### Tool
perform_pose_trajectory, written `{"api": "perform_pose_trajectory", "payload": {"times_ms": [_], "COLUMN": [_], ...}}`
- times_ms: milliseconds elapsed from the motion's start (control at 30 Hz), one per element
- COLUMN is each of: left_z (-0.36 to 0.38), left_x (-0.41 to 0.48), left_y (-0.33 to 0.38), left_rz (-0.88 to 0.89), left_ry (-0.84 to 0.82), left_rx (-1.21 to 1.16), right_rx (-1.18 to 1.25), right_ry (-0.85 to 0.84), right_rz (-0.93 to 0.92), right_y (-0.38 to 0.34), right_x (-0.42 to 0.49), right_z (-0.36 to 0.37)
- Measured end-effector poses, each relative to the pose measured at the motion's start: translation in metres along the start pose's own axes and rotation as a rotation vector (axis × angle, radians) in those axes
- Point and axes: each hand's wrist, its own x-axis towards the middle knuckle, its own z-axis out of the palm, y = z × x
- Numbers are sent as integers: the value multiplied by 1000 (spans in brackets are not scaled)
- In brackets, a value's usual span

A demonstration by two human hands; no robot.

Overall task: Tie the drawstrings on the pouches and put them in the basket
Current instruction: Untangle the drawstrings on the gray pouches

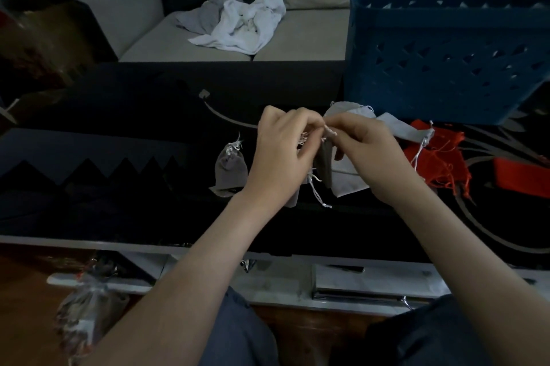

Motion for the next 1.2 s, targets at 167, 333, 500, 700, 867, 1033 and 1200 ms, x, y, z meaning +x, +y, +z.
{"api": "perform_pose_trajectory", "payload": {"times_ms": [167, 333, 500, 700, 867, 1033, 1200], "left_z": [-2, -2, -1, 2, 5, 6, 5], "left_x": [-2, -3, -3, -2, -4, -7, -4], "left_y": [4, 5, 5, 1, -2, -1, 0], "left_rz": [-15, -35, 7, 74, 47, 12, 102], "left_ry": [40, 96, 104, 136, 82, 64, 182], "left_rx": [-19, -27, -9, 34, 56, 122, 483], "right_rx": [-9, 2, 72, 152, 90, 31, 35], "right_ry": [79, 71, 85, 105, 91, 80, 66], "right_rz": [-66, -66, -23, 40, 76, 93, 108], "right_y": [0, 1, 2, 3, 5, 5, 3], "right_x": [0, 1, 2, 3, 3, 4, 4], "right_z": [-1, -1, -1, 0, -1, 0, 2]}}
